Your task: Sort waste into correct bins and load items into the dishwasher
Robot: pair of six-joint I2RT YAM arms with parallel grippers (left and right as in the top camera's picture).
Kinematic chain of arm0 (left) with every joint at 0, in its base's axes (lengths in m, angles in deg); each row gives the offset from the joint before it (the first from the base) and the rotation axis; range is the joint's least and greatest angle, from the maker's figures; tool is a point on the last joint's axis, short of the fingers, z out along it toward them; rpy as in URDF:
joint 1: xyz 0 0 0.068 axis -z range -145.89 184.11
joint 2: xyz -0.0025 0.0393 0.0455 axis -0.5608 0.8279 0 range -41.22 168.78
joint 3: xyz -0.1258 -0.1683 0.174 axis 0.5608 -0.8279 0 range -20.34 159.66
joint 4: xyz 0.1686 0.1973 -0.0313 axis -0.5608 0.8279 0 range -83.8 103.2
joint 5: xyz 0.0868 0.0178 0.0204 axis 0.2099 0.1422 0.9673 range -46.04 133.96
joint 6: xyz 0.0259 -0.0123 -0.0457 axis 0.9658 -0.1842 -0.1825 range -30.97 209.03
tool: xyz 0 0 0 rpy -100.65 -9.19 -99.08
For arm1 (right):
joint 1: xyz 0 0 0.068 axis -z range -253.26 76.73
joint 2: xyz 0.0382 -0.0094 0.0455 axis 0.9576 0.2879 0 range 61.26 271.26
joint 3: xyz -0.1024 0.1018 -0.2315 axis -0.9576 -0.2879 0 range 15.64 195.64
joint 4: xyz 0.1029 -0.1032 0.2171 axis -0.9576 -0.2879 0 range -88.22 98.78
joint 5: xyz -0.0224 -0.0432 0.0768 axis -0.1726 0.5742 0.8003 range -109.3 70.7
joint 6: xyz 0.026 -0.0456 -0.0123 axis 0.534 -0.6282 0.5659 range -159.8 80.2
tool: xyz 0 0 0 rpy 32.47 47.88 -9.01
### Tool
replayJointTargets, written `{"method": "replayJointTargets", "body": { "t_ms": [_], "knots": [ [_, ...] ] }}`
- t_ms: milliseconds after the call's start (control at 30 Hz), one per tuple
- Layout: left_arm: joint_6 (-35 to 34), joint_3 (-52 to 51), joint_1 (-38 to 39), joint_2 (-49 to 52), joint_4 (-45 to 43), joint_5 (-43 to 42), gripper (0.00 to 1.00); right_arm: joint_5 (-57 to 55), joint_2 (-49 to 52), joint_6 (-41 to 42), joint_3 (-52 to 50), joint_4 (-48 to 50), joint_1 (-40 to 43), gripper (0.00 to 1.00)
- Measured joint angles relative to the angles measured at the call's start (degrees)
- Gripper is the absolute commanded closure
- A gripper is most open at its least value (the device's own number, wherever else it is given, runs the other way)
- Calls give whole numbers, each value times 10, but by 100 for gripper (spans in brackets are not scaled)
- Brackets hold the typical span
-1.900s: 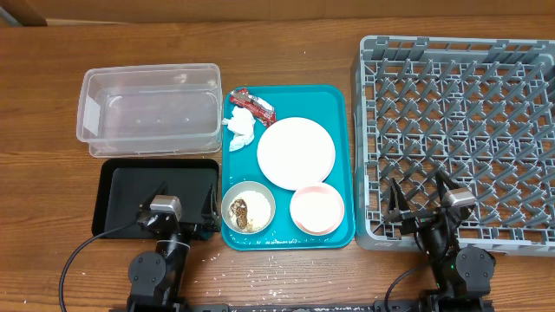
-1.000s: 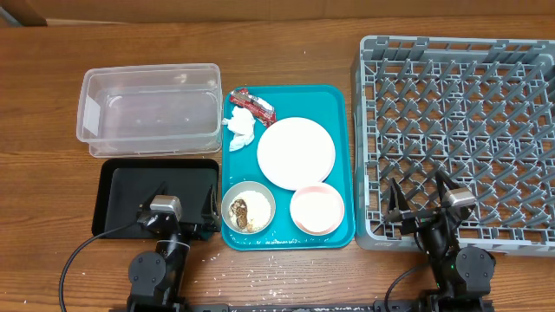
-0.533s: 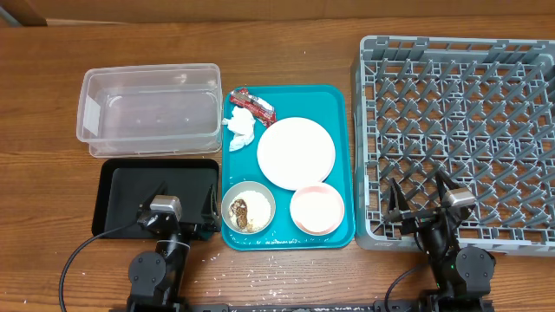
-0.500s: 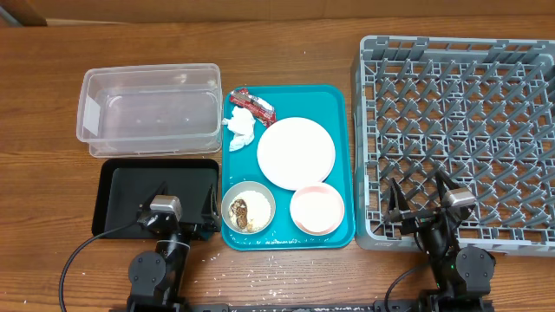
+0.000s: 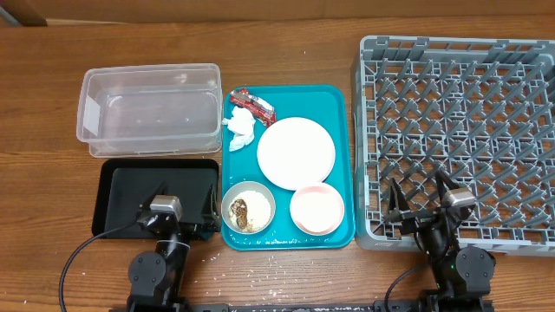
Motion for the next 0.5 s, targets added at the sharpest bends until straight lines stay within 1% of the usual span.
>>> {"method": "replayJointTargets", "body": {
  "t_ms": [367,500],
  "knots": [
    [0,0,0,0,0,0,0,0,0,0,0,0,0,0],
    [-2,-1,0,0,-17,0,0,4,0,0,0,0,0,0]
  ]
}}
